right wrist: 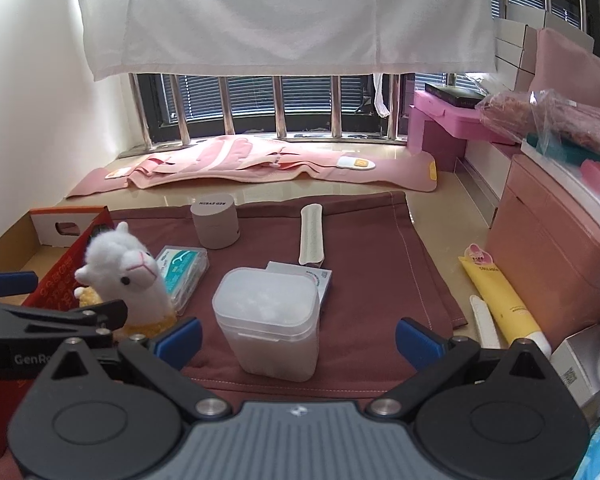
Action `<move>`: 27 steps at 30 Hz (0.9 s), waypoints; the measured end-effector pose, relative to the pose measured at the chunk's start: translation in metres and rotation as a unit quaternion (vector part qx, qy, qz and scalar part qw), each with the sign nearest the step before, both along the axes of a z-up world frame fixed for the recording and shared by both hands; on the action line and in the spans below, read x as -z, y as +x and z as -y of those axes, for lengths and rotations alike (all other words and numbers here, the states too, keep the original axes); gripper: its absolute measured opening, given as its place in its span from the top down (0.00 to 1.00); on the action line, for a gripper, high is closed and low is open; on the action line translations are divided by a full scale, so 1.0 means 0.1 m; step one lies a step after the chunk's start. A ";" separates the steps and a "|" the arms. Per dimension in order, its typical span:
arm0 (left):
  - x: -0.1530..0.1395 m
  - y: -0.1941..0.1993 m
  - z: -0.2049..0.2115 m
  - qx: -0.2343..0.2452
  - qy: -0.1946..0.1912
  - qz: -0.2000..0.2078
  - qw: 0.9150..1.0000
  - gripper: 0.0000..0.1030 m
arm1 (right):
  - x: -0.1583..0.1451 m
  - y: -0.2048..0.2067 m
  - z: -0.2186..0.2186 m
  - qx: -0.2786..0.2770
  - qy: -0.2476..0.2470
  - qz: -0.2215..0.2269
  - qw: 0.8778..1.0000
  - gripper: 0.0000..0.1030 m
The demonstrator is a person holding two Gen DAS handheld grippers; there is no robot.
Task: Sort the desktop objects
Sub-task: 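Move left tool to the plush alpaca while right tool approaches the clear container, then close left gripper on the plush alpaca while right gripper closes on the clear container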
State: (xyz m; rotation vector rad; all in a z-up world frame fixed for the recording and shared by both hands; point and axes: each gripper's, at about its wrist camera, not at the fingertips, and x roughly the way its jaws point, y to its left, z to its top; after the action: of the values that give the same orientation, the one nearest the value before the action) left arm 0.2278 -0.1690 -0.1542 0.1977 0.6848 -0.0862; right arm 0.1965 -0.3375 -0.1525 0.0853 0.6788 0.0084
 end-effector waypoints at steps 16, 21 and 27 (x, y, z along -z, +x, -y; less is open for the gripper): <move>0.34 0.06 0.02 0.010 0.009 0.035 0.999 0.00 | 0.30 0.12 0.04 -0.005 0.033 0.026 0.999 0.00; 0.35 0.05 0.07 0.041 0.034 0.052 0.997 0.00 | 0.36 0.17 0.08 -0.005 0.049 0.026 0.998 0.00; 0.42 0.07 0.15 0.067 0.052 0.066 0.994 0.00 | 0.40 0.25 0.13 -0.008 0.063 0.021 0.998 0.00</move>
State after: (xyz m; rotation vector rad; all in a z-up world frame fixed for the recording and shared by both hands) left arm 0.2349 -0.1842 -0.1966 0.3463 0.5440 -0.1647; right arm 0.2212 -0.3508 -0.1926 0.2015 0.6375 0.0678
